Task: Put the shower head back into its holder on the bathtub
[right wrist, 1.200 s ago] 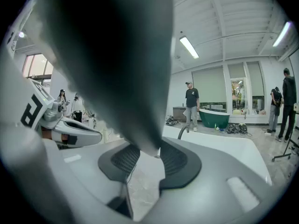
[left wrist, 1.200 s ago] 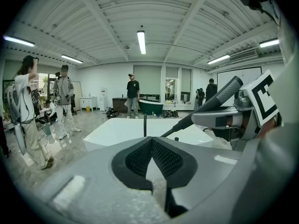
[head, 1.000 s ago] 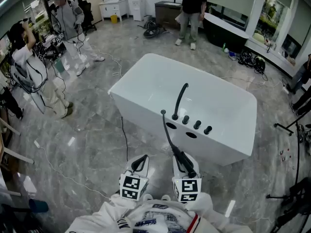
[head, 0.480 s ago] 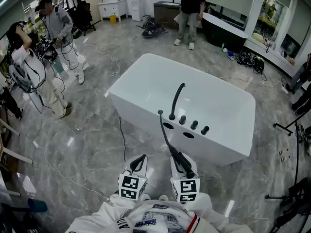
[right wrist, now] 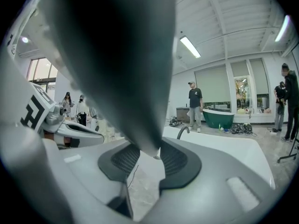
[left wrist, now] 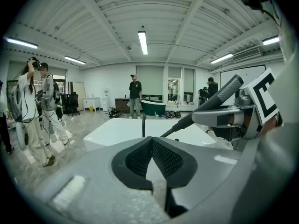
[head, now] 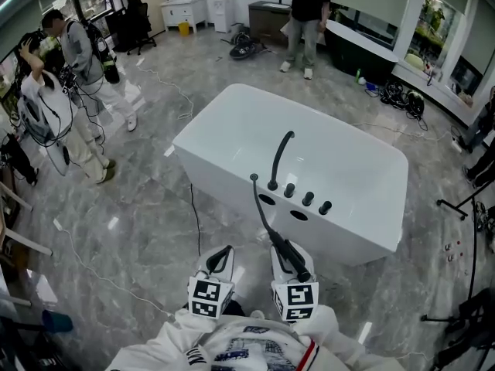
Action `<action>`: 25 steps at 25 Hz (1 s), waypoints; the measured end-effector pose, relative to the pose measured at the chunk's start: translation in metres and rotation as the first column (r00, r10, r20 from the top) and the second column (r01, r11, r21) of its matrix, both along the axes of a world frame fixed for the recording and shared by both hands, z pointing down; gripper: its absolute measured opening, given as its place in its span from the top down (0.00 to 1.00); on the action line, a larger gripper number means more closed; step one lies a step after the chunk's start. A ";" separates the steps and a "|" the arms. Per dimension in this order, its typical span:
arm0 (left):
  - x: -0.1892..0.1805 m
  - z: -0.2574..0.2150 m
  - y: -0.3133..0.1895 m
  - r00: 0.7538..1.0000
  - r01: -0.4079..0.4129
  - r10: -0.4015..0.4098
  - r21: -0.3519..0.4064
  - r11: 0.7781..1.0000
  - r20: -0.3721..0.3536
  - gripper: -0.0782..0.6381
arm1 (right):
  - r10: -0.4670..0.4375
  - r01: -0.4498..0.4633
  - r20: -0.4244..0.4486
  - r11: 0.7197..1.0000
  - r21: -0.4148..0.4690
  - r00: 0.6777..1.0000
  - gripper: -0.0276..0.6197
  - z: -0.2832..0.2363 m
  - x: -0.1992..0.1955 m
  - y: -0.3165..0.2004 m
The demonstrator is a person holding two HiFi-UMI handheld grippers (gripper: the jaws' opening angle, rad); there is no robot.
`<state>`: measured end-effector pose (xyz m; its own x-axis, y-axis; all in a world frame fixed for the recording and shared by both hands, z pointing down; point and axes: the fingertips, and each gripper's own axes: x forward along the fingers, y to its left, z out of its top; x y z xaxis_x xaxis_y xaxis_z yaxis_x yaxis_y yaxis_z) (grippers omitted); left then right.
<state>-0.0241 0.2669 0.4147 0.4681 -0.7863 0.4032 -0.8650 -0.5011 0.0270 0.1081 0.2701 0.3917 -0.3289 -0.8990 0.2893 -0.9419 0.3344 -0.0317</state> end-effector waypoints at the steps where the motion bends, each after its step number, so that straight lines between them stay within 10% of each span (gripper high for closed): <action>1: -0.002 0.001 0.001 1.000 0.002 -0.002 -0.003 1.000 0.001 0.89 | -0.002 0.002 0.001 1.000 -0.001 1.000 0.75 0.000 -0.001 0.000; 25: -0.028 0.005 -0.085 0.995 -0.101 0.100 0.000 0.995 -0.025 0.89 | 0.065 -0.064 -0.012 0.997 0.040 0.998 0.75 -0.014 -0.043 -0.066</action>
